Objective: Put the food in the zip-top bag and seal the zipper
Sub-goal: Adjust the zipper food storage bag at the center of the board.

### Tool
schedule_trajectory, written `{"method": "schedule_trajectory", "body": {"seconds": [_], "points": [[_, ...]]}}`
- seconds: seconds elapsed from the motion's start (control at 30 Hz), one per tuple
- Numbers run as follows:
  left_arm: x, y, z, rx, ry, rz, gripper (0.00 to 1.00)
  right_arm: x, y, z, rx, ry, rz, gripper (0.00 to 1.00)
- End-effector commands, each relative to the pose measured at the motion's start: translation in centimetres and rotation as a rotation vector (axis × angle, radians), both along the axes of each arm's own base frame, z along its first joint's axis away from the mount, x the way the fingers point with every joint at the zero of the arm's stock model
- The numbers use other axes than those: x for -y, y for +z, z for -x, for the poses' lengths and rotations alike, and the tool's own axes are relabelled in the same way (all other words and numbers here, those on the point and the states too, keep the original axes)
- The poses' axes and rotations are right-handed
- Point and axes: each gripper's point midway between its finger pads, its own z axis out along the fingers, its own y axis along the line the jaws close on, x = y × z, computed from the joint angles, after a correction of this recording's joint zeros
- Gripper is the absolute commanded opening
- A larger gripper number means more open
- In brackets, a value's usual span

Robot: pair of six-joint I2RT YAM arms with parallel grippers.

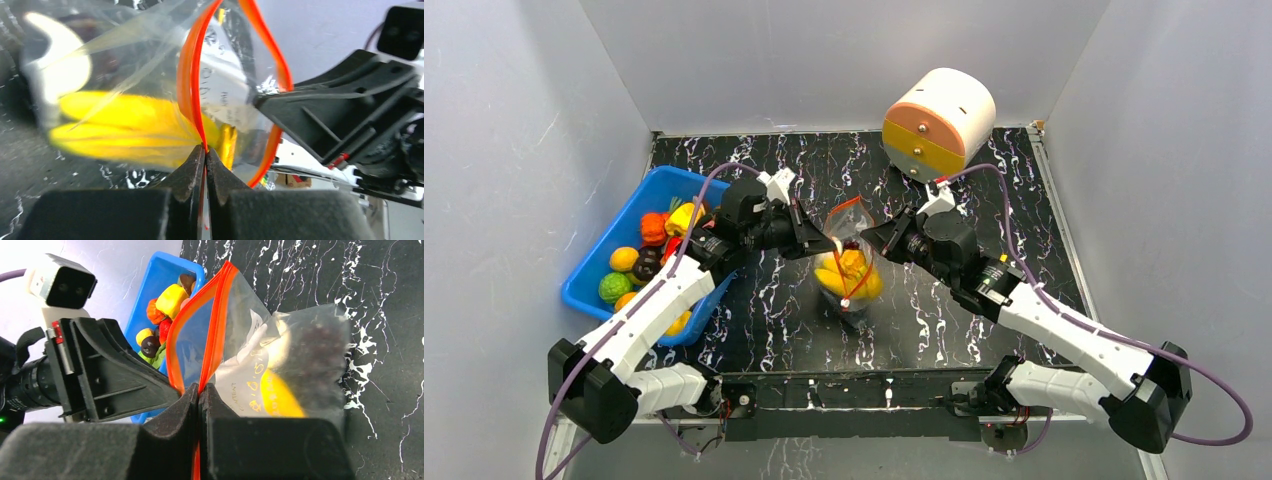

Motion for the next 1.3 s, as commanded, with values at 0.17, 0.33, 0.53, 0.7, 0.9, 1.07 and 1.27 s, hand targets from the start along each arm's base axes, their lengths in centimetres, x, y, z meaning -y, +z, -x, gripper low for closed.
{"method": "schedule_trajectory", "body": {"seconds": [0.17, 0.33, 0.53, 0.7, 0.9, 1.07, 1.27], "points": [[3.6, 6.3, 1.9, 0.079, -0.191, 0.324, 0.00, -1.3, 2.0, -1.0, 0.079, 0.029, 0.001, 0.00], [4.5, 5.8, 1.7, 0.080, -0.206, 0.324, 0.00, -3.6, 1.6, -0.6, 0.057, 0.141, 0.013, 0.00], [4.0, 5.8, 1.2, 0.149, -0.194, 0.232, 0.00, -1.9, -1.2, -1.9, 0.018, 0.059, 0.186, 0.00], [1.9, 4.4, -0.6, 0.174, -0.073, 0.050, 0.00, 3.2, 0.1, -3.3, 0.066, -0.139, 0.356, 0.00], [1.5, 2.5, -1.0, 0.130, -0.048, -0.012, 0.00, 2.5, 6.3, -1.7, 0.170, -0.098, 0.122, 0.00], [4.5, 7.4, 0.0, 0.145, -0.155, 0.261, 0.00, 0.6, 3.7, -1.4, 0.107, -0.032, 0.086, 0.00], [5.9, 9.8, -1.1, 0.165, -0.169, 0.362, 0.00, 4.4, 2.0, -4.1, 0.131, -0.205, 0.299, 0.00]]}}
